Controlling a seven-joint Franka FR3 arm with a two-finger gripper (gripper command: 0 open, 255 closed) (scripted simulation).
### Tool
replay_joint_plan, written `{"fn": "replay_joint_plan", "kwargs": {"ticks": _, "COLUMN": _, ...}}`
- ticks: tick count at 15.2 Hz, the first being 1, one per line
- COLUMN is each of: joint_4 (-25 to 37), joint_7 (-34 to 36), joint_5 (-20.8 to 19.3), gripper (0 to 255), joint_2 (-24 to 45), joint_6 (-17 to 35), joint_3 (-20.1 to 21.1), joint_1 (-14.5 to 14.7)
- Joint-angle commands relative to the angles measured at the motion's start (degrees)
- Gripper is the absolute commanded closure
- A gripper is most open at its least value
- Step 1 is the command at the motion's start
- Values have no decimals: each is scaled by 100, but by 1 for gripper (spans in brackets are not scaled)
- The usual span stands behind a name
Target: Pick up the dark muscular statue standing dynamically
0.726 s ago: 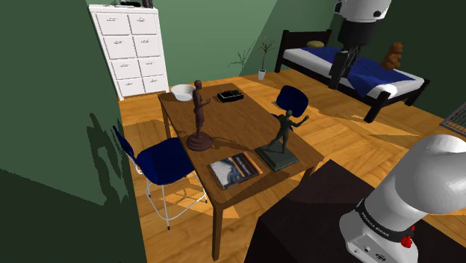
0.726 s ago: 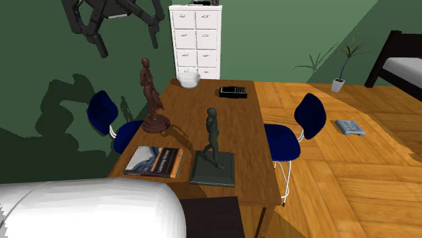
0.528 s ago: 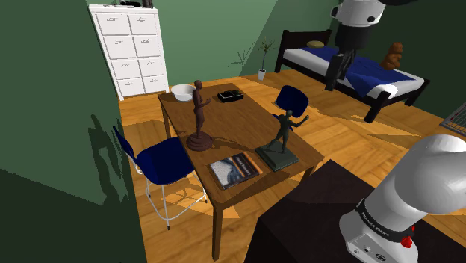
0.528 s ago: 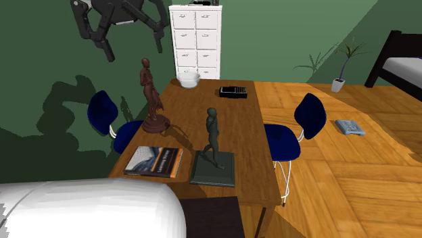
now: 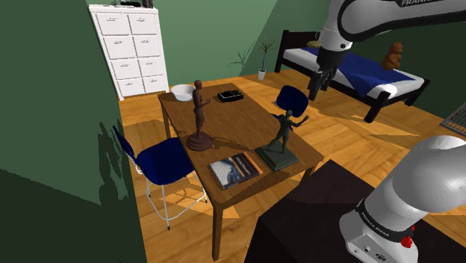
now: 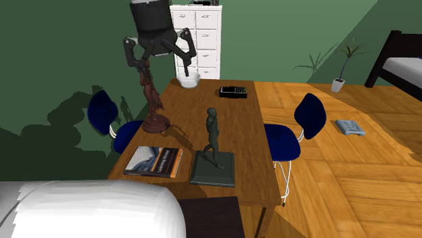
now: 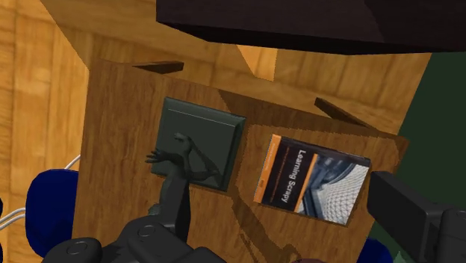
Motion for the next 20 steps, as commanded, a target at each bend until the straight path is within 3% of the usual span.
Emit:
{"fn": "replay_joint_plan", "kwargs": {"ticks": 1, "joint_4": -35, "joint_7": -27, "joint_5": -41, "gripper": 0, "joint_2": 337, "joint_6": 447, "joint_3": -119, "joint_1": -52}}
{"fn": "replay_joint_plan", "kwargs": {"ticks": 11, "joint_4": 250, "joint_7": -299, "joint_5": 27, "gripper": 0, "joint_2": 2288, "joint_6": 2402, "joint_3": -700, "joint_1": -232}}
{"fn": "replay_joint_plan", "kwargs": {"ticks": 20, "joint_4": 1011, "joint_7": -832, "joint_5": 674, "gripper": 0, "joint_2": 4088, "joint_6": 3614, "joint_3": -997, "joint_1": -347}}
